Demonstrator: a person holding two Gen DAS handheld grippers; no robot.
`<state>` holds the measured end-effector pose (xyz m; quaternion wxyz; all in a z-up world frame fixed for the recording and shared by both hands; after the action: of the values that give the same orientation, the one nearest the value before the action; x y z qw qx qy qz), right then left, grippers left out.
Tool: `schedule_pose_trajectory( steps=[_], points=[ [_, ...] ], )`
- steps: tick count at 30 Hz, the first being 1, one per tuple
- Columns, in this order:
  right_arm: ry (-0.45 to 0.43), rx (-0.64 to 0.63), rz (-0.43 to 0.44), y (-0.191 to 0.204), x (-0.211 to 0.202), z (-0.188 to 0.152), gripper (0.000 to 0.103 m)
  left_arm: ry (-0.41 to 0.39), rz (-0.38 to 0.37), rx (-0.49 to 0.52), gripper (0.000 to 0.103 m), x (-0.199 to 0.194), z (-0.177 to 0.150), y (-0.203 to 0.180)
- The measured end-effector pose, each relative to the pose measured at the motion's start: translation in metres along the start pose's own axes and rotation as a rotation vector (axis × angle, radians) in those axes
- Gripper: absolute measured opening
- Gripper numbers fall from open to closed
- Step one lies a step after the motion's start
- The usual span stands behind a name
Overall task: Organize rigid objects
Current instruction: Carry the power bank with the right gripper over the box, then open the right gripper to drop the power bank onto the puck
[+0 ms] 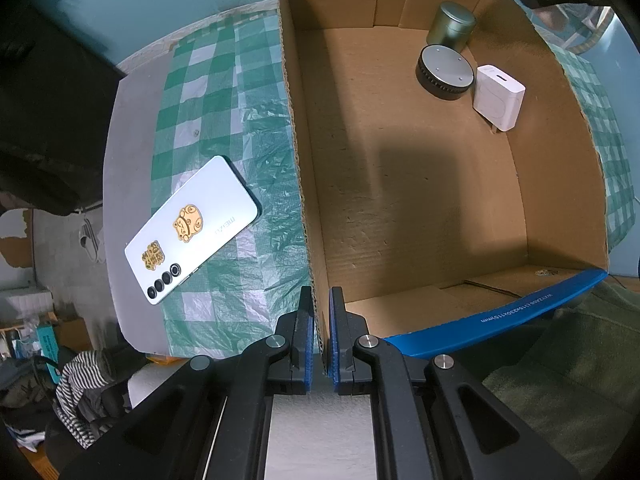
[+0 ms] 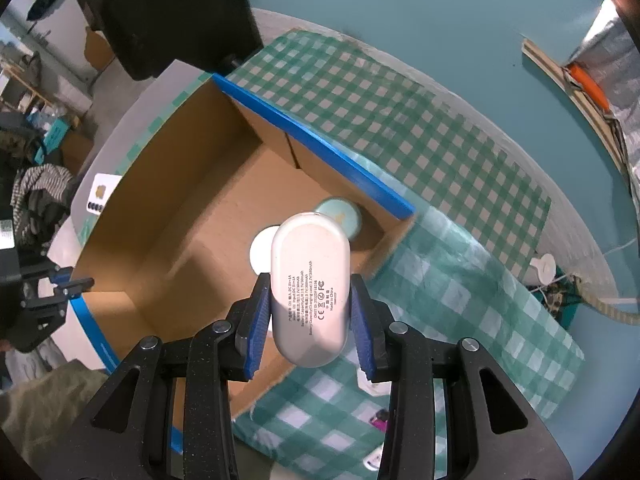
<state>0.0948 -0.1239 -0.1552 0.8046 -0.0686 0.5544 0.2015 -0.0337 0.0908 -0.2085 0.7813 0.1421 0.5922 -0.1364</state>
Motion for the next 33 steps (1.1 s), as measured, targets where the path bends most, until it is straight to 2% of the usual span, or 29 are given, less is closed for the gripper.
schedule_pose_trajectory(
  steps=[17, 33],
  points=[
    [0.064, -0.024, -0.004, 0.016, 0.04, 0.009, 0.036, -0.003, -0.007, 0.007, 0.007, -0.001, 0.003, -0.001],
    [0.014, -0.013, -0.015, 0.008, 0.025, 0.015, 0.037, -0.003, -0.007, 0.008, 0.007, 0.0, 0.004, -0.001]
  ],
)
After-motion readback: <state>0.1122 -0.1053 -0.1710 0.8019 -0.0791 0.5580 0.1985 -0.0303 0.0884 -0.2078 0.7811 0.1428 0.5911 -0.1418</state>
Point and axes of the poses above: each gripper's, at about its wrist camera, not at the fingertips, and x roughly the way its jaws point, y to its left, z to its top, the point moved 1 cm from there along x, roughly the way its jaws point, and after that the axes turned 13 degrees about -y, right-handed, at the moved point
